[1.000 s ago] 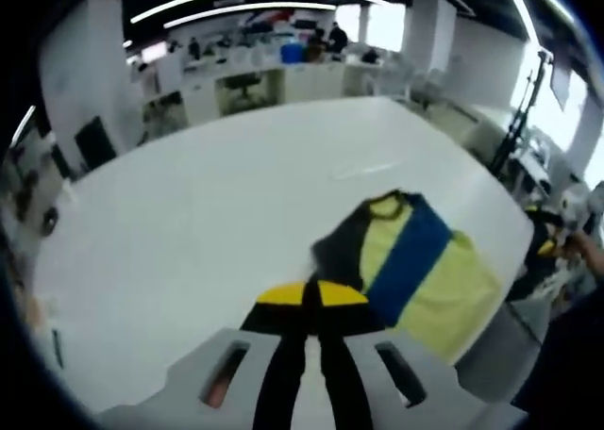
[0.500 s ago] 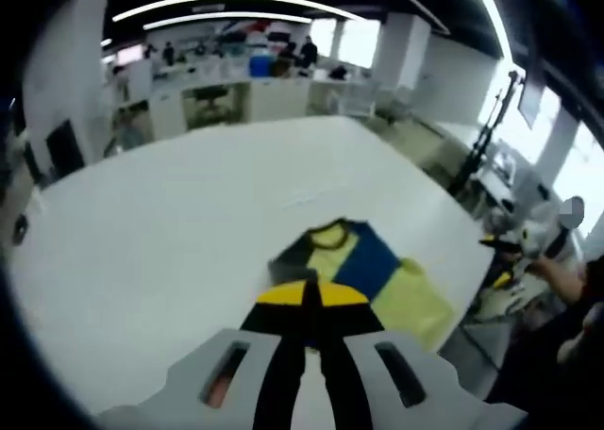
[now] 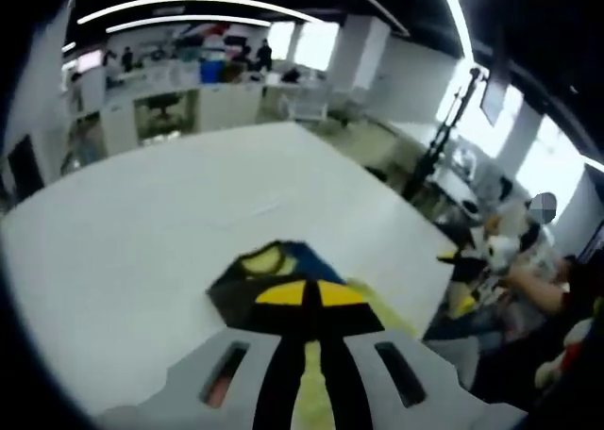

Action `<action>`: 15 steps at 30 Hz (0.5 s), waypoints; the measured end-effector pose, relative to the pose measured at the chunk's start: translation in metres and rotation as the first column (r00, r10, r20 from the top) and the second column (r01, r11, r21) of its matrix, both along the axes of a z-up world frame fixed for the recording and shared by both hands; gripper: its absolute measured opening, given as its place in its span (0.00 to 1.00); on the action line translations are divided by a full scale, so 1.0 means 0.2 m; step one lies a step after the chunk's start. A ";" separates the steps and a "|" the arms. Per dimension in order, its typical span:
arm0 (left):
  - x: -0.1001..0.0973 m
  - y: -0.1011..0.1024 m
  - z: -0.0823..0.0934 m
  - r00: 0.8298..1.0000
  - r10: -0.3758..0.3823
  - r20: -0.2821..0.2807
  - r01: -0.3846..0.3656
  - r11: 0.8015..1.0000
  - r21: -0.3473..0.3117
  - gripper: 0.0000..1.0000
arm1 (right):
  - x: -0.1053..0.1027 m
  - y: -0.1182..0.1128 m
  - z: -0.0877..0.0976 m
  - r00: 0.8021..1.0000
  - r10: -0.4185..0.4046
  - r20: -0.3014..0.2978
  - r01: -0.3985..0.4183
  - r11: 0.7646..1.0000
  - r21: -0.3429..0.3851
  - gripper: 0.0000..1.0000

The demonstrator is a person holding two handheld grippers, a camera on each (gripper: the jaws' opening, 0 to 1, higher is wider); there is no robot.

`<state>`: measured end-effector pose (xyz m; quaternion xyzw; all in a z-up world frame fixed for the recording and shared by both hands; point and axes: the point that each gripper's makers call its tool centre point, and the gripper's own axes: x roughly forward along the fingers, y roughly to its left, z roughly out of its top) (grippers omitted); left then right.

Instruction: Fold the garment on the visible template until the final outline fits inside the template.

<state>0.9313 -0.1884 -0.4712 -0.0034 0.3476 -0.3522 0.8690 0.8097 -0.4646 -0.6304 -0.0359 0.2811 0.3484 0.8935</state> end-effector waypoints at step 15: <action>0.11 -0.17 -0.20 0.996 -0.042 -0.078 0.043 0.999 0.011 0.00 | 0.02 -0.04 0.00 1.000 -0.025 -0.003 0.024 1.000 -0.002 1.00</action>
